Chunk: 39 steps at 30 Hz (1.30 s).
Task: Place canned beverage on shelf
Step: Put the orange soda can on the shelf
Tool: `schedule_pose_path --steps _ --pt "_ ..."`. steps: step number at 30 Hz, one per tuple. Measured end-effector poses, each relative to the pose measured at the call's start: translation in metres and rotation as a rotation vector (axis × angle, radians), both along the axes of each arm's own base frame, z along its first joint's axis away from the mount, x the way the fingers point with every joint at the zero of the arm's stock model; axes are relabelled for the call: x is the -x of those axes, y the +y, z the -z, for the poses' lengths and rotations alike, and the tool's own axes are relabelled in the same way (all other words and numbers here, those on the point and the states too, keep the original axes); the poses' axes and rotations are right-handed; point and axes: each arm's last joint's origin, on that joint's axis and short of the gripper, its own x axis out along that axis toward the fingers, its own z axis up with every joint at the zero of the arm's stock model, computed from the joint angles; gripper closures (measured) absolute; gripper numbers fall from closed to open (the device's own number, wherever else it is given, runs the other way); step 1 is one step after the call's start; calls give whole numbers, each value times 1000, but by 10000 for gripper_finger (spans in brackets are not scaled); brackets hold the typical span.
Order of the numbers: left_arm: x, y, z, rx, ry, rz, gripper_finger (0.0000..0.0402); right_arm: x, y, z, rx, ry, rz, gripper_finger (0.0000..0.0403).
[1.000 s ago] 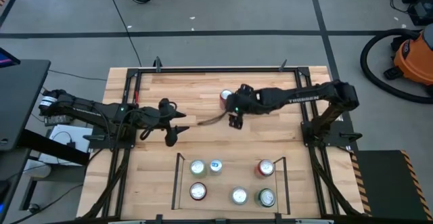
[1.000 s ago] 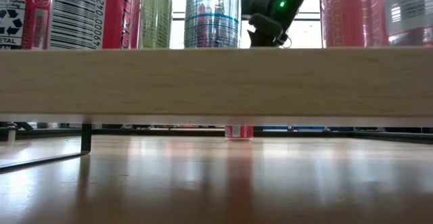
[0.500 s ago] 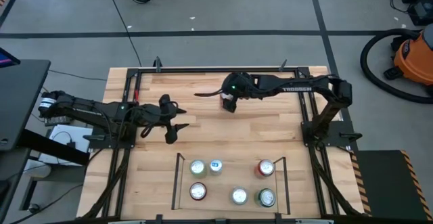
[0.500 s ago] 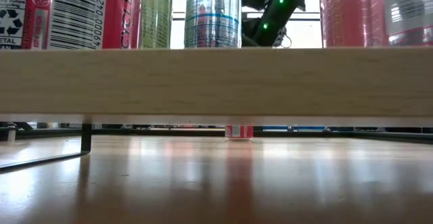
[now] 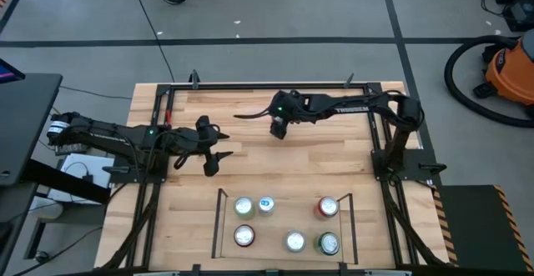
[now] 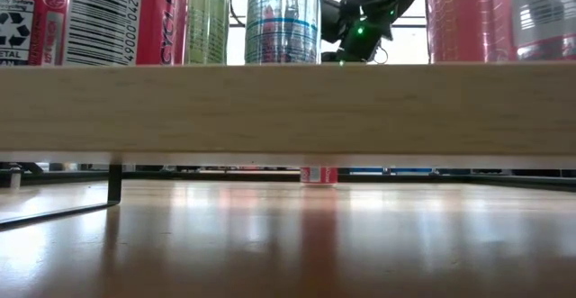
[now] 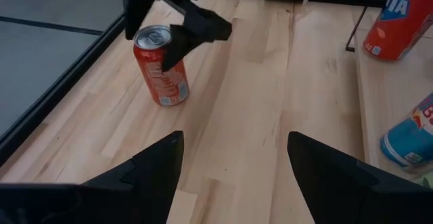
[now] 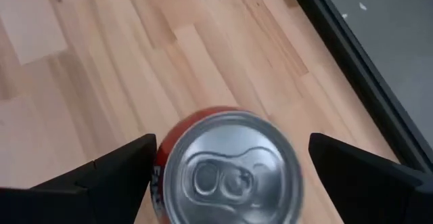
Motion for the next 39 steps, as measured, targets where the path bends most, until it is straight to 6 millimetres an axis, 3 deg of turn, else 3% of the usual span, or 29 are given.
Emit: schedule_pose_path --steps 6,15,22,27,33,39 --pt "0 0 1 -1 8 0 127 -2 -1 5 -1 7 -12 24" --pt "0 0 1 3 7 -2 127 1 3 -4 -73 -14 -110 109" --pt "0 0 1 13 5 -8 127 8 12 -10 -125 17 -149 108" --pt "0 0 1 22 1 -13 127 15 30 -20 -150 48 -248 99" --pt "0 0 1 22 1 -13 127 20 58 -30 -117 99 -377 127" --pt "0 0 0 28 -13 -15 127 19 64 -31 -73 101 -360 136"
